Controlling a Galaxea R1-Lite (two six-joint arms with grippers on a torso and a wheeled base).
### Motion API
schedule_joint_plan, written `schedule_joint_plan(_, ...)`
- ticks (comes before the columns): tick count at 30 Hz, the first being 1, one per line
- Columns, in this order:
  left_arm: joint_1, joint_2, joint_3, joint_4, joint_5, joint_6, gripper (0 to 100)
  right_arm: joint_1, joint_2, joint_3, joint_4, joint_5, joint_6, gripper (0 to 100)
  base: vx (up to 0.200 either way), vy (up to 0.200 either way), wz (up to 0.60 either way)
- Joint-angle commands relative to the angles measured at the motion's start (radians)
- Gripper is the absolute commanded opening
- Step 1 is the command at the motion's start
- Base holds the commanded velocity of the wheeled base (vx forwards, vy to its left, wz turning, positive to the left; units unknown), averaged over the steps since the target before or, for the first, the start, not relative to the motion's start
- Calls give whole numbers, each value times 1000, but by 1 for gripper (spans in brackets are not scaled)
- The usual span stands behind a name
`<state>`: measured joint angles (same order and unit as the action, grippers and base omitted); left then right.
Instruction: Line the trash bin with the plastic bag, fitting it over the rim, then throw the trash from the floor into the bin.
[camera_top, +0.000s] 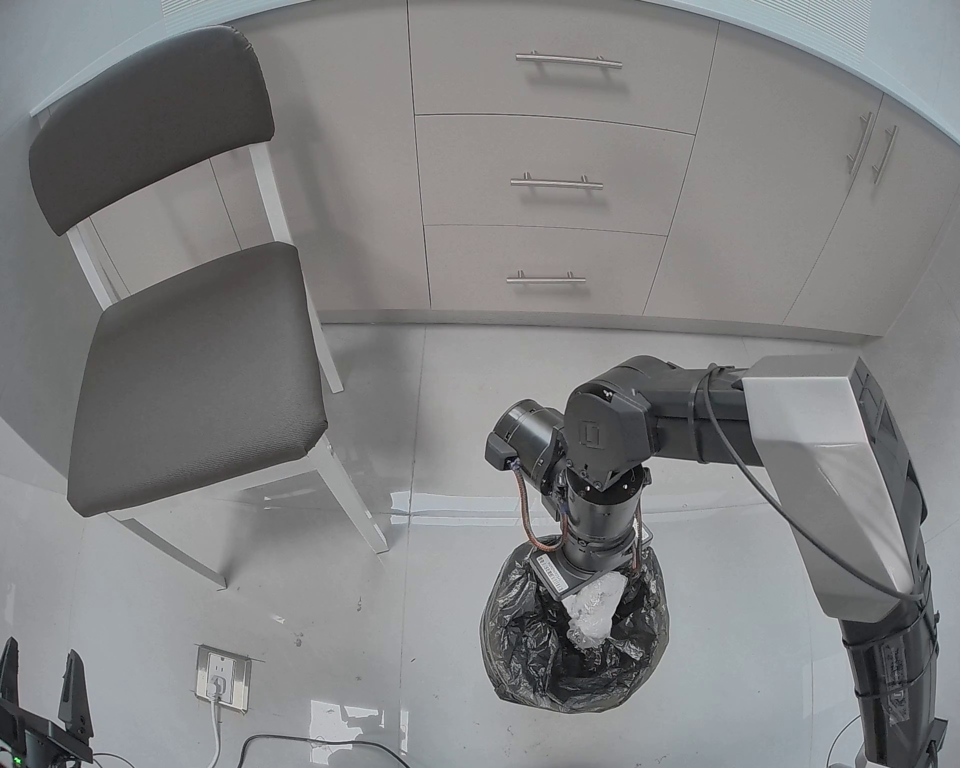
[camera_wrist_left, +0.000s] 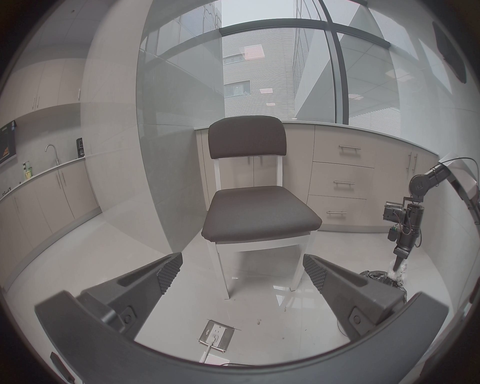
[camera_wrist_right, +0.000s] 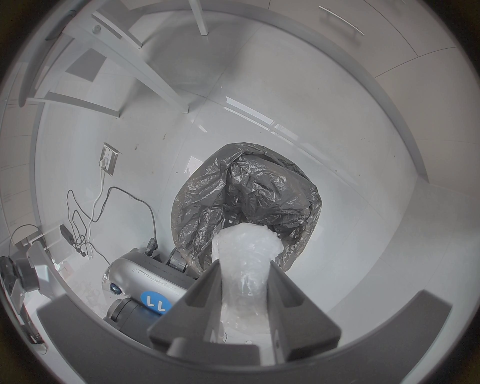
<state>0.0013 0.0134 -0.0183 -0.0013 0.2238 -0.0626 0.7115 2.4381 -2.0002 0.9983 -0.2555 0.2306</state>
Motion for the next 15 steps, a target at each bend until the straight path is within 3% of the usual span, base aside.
schedule_joint_plan(1, 0, -13, 0, 0, 0, -2, 100, 2, 2, 0, 0, -1, -1, 0, 0, 0, 0)
schedule_joint_plan(3, 0, -13, 0, 0, 0, -2, 100, 2, 2, 0, 0, -2, -1, 0, 0, 0, 0)
schedule_joint_plan(4, 0, -13, 0, 0, 0, 0, 100, 2, 4, 0, 0, -2, -1, 100, 0, 0, 0)
schedule_joint_plan(15, 0, -13, 0, 0, 0, -2, 100, 2, 4, 0, -4, -4, 1, 100, 0, 0, 0)
